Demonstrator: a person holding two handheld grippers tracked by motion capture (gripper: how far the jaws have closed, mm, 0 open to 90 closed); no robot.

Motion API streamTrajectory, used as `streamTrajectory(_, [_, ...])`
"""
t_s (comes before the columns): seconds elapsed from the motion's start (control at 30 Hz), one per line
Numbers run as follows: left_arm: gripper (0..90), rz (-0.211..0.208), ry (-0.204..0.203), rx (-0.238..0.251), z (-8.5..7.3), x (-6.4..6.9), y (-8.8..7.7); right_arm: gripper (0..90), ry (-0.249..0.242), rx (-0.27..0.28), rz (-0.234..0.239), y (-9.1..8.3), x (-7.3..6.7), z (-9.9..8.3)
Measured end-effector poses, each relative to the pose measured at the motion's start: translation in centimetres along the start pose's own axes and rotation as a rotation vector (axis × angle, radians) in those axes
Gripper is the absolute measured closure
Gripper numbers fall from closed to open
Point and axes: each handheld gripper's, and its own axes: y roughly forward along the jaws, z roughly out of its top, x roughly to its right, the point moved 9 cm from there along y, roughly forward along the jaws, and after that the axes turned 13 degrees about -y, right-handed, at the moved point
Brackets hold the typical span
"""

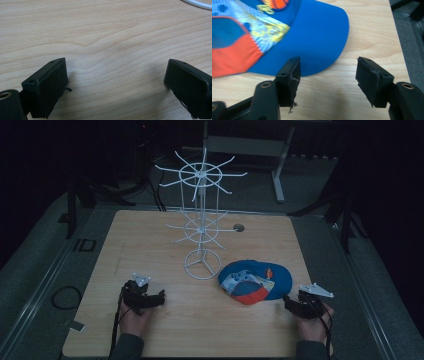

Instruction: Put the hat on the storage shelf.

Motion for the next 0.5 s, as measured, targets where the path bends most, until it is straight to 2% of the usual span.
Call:
streamTrajectory(0.2, [5.4,0.001,0.0,0.0,0.0,0.0,0.0,33.0,-0.078,0.02,0.023,-1.1,-0.1,1.5])
streamTrajectory(0.23, [5.4,0.002,-0.001,-0.001,0.0,0.0,0.0,32.5,-0.085,0.031,0.044,-1.4,-0.1,2.3])
streamTrajectory(0.37, [5.4,0.002,-0.002,0.0,0.0,0.0,0.0,30.8,-0.102,0.043,0.099,-1.4,-0.6,3.8])
streamTrajectory(0.5, [5.5,0.003,-0.001,-0.001,0.0,0.1,0.0,29.4,-0.143,0.04,0.13,-1.1,-1.2,4.8])
